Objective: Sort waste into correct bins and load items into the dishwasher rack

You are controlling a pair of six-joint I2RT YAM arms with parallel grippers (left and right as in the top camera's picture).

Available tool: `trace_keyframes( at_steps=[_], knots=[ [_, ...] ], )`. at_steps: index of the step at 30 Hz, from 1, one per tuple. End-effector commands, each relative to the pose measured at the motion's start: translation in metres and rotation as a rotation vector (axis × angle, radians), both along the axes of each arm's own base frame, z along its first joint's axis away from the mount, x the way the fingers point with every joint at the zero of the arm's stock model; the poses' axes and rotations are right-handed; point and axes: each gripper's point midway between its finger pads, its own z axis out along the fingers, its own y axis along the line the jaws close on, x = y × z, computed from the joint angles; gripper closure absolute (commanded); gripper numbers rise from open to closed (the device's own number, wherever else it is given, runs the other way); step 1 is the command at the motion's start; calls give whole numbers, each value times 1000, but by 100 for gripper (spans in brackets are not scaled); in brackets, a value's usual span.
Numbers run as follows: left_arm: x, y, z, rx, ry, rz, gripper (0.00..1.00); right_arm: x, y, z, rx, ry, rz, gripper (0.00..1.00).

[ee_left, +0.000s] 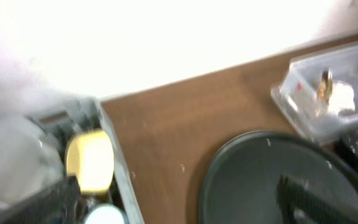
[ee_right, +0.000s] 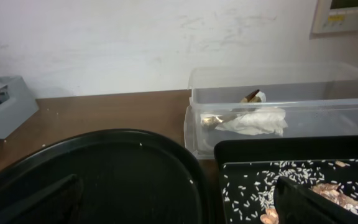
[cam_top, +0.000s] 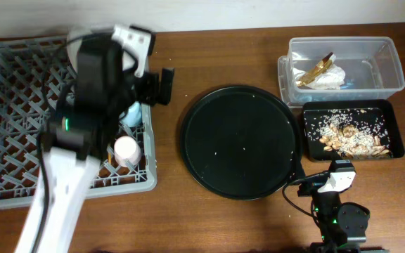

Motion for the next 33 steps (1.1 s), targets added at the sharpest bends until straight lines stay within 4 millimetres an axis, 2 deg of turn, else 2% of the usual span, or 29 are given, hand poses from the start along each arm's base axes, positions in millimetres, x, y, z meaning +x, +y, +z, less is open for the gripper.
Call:
trace_keyframes(
  at_steps=[1,3,5,12,16,19,21,33],
  knots=[
    [-37,33,-55,15,-44,44,0,0,-2,-2,0,0,-12,2],
    [-64,47,-91,-17,-130,57,0,0,-2,-2,0,0,-13,1],
    [-88,58,-114,-40,-235,75,0,0,-2,-2,0,0,-12,1],
    [-130,85,-166,-59,-444,152,0,0,-2,-2,0,0,-12,2],
    [-136,98,-175,-41,-458,222,0,0,-2,-2,0,0,-12,2],
    [-144,105,-190,-20,-403,257,0,0,-2,-2,0,0,-12,2],
    [-145,106,-183,-25,-432,259,0,0,-2,-2,0,0,-12,2],
    [-145,105,-184,-25,-430,256,0,0,-2,-2,0,0,-12,2]
  ],
)
